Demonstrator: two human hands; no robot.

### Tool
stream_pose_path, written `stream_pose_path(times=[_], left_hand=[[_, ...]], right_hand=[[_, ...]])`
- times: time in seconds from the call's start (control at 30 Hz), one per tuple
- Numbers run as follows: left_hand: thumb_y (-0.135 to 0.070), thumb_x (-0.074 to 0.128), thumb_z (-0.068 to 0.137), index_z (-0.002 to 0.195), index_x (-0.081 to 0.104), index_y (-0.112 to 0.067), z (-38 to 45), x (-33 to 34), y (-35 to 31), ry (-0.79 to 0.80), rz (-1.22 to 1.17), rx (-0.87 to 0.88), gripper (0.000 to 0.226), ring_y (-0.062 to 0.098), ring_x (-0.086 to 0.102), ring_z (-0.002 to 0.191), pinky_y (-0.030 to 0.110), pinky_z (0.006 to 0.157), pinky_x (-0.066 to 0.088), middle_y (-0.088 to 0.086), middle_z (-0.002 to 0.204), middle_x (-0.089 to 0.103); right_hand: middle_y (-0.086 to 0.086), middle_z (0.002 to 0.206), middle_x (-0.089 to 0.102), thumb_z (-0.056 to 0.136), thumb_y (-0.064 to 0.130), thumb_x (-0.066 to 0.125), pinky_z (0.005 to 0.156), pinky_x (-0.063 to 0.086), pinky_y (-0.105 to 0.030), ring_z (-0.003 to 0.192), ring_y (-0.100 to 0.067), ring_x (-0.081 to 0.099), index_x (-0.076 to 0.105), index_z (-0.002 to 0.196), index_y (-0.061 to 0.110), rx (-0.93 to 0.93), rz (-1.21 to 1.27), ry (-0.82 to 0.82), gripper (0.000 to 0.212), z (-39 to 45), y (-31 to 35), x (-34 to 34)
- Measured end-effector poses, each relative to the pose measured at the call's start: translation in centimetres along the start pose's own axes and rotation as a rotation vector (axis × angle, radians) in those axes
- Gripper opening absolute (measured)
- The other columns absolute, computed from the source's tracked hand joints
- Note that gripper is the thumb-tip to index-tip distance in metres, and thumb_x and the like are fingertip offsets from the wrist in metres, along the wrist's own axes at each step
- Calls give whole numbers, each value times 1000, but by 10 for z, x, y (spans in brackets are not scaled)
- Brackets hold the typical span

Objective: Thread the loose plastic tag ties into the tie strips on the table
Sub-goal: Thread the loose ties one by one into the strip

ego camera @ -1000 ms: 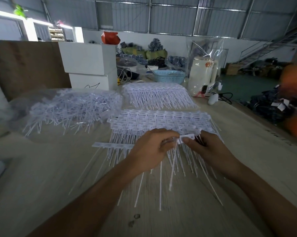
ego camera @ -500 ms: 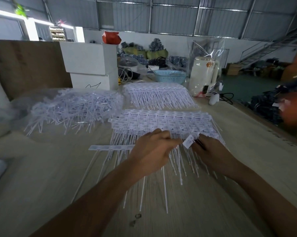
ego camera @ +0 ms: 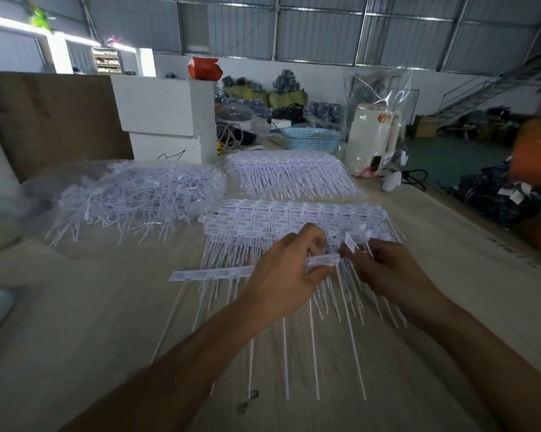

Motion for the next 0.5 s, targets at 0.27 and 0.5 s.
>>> stream_pose_path(times=[0.27, 0.5], left_hand=[[-27, 72, 87, 101, 40, -29, -2, 2, -5, 76, -41, 63, 36, 7, 62, 92, 36, 71, 54, -13, 96, 59], [-22, 71, 88, 128, 46, -31, 0, -15, 11, 249, -73, 16, 48, 6, 59, 114, 35, 95, 51, -6, 122, 64]], right_hand=[[10, 54, 42, 96, 34, 64, 48, 30, -14, 48, -3, 35, 62, 54, 35, 35, -7, 270, 42, -7, 9, 6], [-3, 60, 38, 94, 32, 65, 45, 26, -23, 48, -11, 31, 61, 75, 7, 182, 81, 100, 32, 0, 0, -6]])
Point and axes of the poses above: each hand's wrist, its own z-axis towards the middle knuckle, its own x-axis out of the palm, y = z × x, the point moved 1 cm from there along z, towards the middle knuckle
